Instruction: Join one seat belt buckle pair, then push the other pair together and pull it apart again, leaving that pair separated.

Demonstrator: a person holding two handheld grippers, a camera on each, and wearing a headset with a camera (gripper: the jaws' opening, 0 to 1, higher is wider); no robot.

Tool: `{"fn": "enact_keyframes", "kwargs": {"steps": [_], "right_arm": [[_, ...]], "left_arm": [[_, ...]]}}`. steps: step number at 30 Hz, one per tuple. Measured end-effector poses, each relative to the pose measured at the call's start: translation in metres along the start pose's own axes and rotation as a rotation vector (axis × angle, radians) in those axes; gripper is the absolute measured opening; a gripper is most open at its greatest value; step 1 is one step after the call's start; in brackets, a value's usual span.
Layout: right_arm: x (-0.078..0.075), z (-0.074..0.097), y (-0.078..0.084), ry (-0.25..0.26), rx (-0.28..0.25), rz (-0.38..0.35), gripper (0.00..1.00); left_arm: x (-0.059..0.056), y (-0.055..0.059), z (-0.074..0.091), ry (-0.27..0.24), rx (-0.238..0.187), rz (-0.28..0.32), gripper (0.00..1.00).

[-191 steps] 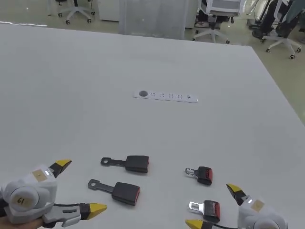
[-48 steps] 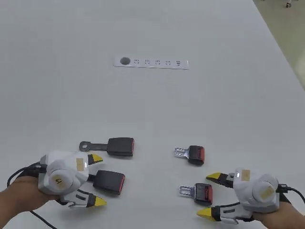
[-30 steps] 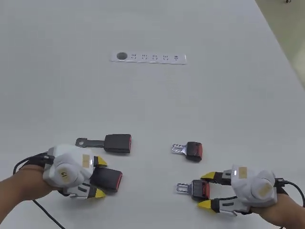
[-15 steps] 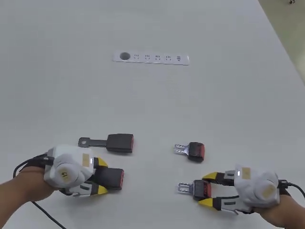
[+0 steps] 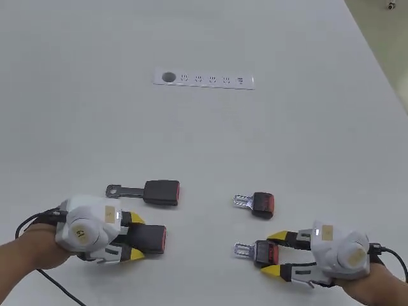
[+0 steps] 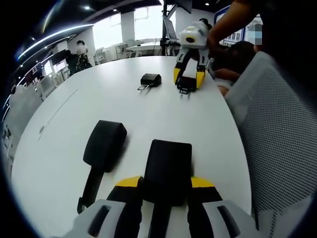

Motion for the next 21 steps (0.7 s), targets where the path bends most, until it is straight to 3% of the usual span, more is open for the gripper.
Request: {"fn": "enact_keyframes", "kwargs": {"steps": [21], "right_arm": [[0.007, -0.054, -0.029, -0.044, -0.056, 0.024, 0.36]], "left_arm": [[0.001, 0.001, -0.001, 0.020, -0.013, 0.000, 0.36]]}}
Point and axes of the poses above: the centre of the closed fingertips' face, and the gripper's own axes: z roughly backward along the fingers, x roughly to its left, y roughly out of its underside, the point moved 3 cm from there along z, roughly backward along the fingers, and after that the axes turned 15 degrees about -x, right-handed, at the moved point
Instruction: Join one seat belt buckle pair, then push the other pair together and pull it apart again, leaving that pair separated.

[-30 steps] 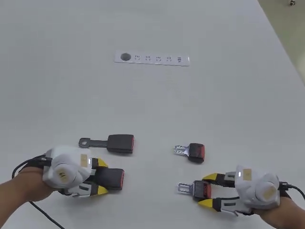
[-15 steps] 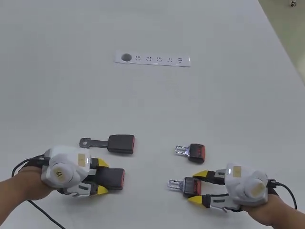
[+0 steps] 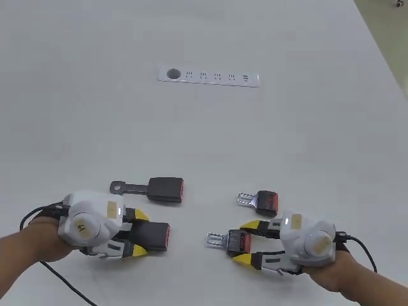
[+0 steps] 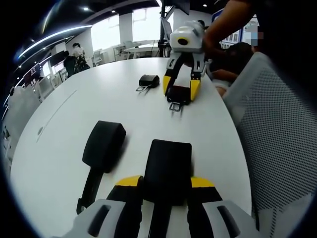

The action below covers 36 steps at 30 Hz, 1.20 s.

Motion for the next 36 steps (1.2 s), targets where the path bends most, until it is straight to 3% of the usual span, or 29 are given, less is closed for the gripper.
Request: {"fn": "enact_keyframes", "kwargs": {"steps": [20, 28, 36], "right_arm": [[0.017, -0.068, -0.032, -0.059, -0.023, 0.027, 0.36], [0.021, -0.081, -0.038, -0.083, -0.018, 0.031, 0.36], [0.021, -0.080, -0.038, -0.074, -0.001, 0.030, 0.35]], "left_arm": [[0.000, 0.000, 0.000, 0.017, 0.026, -0.015, 0.36], [-0.001, -0.001, -0.002, 0.036, 0.044, -0.040, 0.35], [-0.001, -0.002, -0.001, 0.043, 0.058, -0.050, 0.35]]}}
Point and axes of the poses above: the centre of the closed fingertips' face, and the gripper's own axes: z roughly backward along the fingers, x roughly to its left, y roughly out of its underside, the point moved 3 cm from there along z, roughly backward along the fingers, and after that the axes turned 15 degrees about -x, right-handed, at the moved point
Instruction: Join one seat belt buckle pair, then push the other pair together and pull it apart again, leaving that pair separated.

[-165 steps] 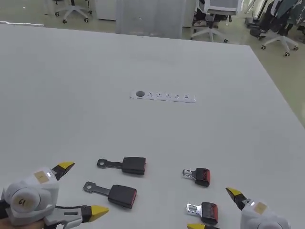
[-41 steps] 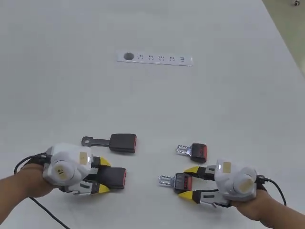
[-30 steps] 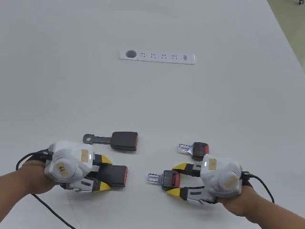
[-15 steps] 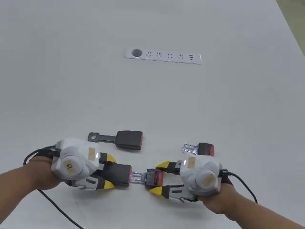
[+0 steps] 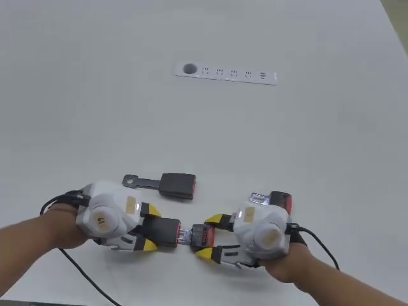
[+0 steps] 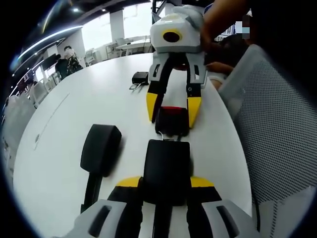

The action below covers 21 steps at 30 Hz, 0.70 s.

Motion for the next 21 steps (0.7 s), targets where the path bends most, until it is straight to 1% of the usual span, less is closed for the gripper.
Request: {"fn": "enact_keyframes", "kwargs": {"steps": [2, 6, 8, 14, 15, 18, 21], "right_arm": [[0.001, -0.001, -0.001, 0.002, 0.001, -0.002, 0.35], [0.002, -0.007, -0.003, 0.004, 0.011, -0.004, 0.35], [0.002, -0.009, -0.004, 0.000, 0.011, -0.012, 0.35], [0.003, -0.017, -0.008, -0.009, 0.020, -0.001, 0.35], [0.002, -0.018, -0.005, -0.015, 0.029, -0.002, 0.35], [0.003, -0.018, -0.005, -0.013, 0.033, -0.003, 0.35], [0.003, -0.017, -0.005, -0.010, 0.036, -0.002, 0.35]], "left_arm": [[0.000, 0.000, 0.000, 0.004, 0.004, -0.002, 0.35], [0.000, -0.001, -0.001, 0.023, 0.007, -0.027, 0.34], [0.000, 0.000, -0.001, 0.024, 0.005, -0.025, 0.34], [0.001, 0.000, 0.000, 0.023, 0.000, -0.029, 0.34], [0.001, 0.000, -0.001, 0.022, -0.007, -0.026, 0.34], [0.000, 0.001, -0.001, 0.024, -0.006, -0.028, 0.34], [-0.001, 0.001, -0.001, 0.022, -0.014, -0.023, 0.34]]}}
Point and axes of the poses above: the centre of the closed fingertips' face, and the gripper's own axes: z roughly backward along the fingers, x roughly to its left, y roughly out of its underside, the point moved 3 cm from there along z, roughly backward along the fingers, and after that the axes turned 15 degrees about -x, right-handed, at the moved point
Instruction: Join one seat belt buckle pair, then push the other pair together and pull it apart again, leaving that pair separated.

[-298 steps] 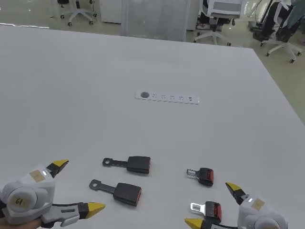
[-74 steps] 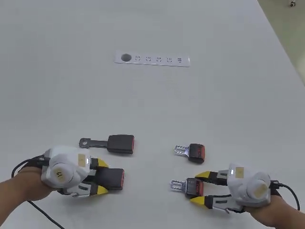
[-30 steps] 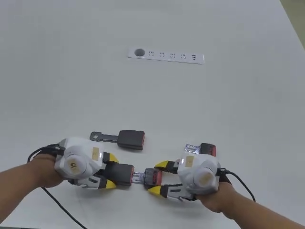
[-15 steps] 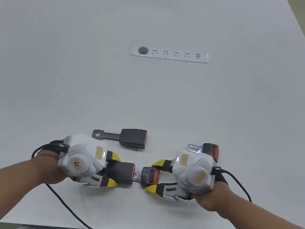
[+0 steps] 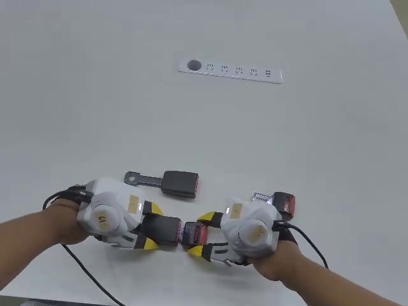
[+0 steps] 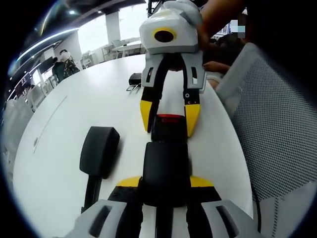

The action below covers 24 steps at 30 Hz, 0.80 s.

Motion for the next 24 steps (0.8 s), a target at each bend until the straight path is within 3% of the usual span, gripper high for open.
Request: {"fn": "enact_keyframes", "kwargs": {"steps": [8, 13, 24], "right_arm": [[0.0001, 0.0025, -0.0008, -0.002, 0.015, 0.028, 0.34], [0.0010, 0.0045, -0.0002, -0.007, 0.038, 0.077, 0.34], [0.0002, 0.0075, 0.0007, -0.001, 0.009, 0.072, 0.33]], "left_arm": [[-0.0005, 0.0016, 0.0013, 0.008, -0.016, 0.006, 0.34], [-0.0015, 0.0044, 0.0031, 0.002, -0.051, 0.018, 0.34], [-0.0003, 0.0041, 0.0051, 0.016, -0.095, 0.028, 0.34]]}}
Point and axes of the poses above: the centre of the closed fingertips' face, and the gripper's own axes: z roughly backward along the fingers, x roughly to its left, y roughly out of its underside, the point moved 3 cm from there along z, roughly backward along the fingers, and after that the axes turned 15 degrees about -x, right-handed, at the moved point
